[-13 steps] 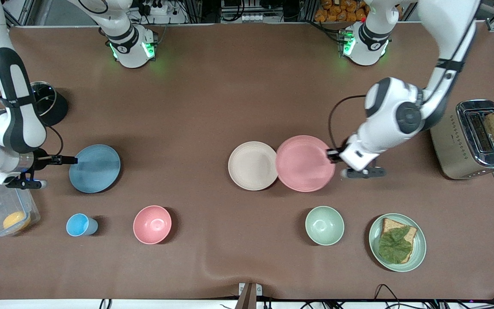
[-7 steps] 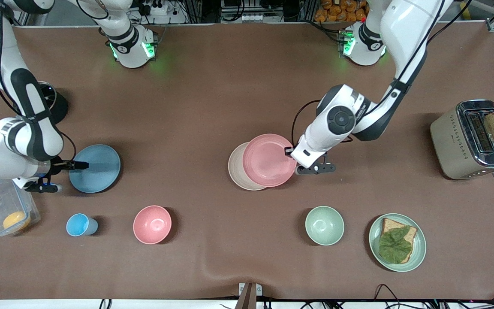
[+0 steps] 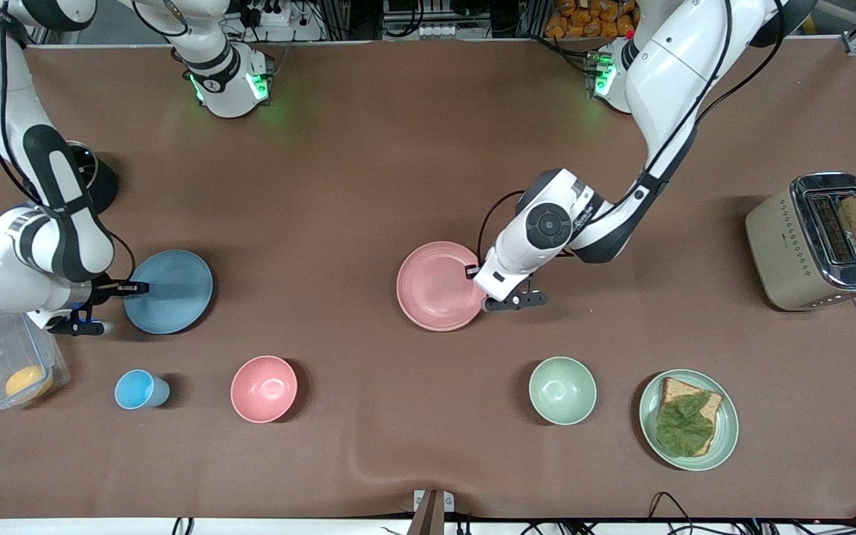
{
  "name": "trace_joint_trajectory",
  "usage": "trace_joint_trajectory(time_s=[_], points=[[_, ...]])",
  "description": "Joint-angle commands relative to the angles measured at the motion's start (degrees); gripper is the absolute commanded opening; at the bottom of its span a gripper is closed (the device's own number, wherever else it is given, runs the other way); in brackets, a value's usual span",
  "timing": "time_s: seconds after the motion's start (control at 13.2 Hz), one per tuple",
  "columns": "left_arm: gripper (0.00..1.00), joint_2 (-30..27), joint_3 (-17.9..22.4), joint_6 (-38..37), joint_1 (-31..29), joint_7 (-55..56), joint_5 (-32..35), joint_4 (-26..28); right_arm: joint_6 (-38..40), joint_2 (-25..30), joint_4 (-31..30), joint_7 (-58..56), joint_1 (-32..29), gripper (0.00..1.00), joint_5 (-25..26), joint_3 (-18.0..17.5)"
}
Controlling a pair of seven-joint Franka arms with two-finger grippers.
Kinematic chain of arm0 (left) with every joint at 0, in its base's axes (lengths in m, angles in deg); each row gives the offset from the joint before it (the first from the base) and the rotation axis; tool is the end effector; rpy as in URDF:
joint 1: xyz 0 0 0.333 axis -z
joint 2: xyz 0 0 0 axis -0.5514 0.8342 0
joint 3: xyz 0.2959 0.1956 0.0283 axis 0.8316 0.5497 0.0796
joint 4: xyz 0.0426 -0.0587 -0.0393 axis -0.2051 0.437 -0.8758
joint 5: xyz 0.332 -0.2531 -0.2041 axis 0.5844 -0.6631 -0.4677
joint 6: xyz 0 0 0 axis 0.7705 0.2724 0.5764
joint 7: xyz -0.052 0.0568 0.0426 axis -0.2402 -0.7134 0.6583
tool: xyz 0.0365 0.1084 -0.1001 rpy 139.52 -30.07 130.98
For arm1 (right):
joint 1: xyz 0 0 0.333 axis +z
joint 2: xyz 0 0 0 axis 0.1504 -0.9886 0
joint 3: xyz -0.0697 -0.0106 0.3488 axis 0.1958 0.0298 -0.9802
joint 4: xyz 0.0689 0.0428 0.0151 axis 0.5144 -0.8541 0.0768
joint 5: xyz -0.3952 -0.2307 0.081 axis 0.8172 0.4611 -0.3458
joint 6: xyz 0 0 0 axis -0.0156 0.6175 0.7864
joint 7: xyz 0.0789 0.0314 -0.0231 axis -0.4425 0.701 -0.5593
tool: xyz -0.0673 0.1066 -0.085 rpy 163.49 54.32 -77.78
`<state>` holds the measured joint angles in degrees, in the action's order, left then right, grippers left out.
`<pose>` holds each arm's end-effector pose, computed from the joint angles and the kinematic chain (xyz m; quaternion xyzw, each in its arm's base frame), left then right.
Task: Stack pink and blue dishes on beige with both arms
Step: 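Release the pink plate with the left gripper while the right gripper grasps the blue plate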
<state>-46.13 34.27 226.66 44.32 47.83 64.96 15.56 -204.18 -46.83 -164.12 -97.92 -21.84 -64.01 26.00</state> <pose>0.5981 -0.4402 0.1521 0.9924 0.0695 -0.0489 0.0890 0.6414 -0.1856 0.1049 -0.9885 0.0243 0.1444 0.0390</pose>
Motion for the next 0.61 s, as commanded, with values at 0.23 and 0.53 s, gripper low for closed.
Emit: trace_joint_trajectory(time_s=[0.23, 0.53], points=[[1.00, -0.11, 0.75, 0.26, 0.83, 4.91, 2.12, -1.76, 1.10, 1.21, 0.11, -0.46, 0.18, 0.00, -0.43, -0.99], [1.00, -9.66, 1.01, -5.78, -4.60, 4.49, 3.96, -2.20, 7.06, 3.24, 3.17, -0.37, 1.32, 0.00, -0.35, -1.08]])
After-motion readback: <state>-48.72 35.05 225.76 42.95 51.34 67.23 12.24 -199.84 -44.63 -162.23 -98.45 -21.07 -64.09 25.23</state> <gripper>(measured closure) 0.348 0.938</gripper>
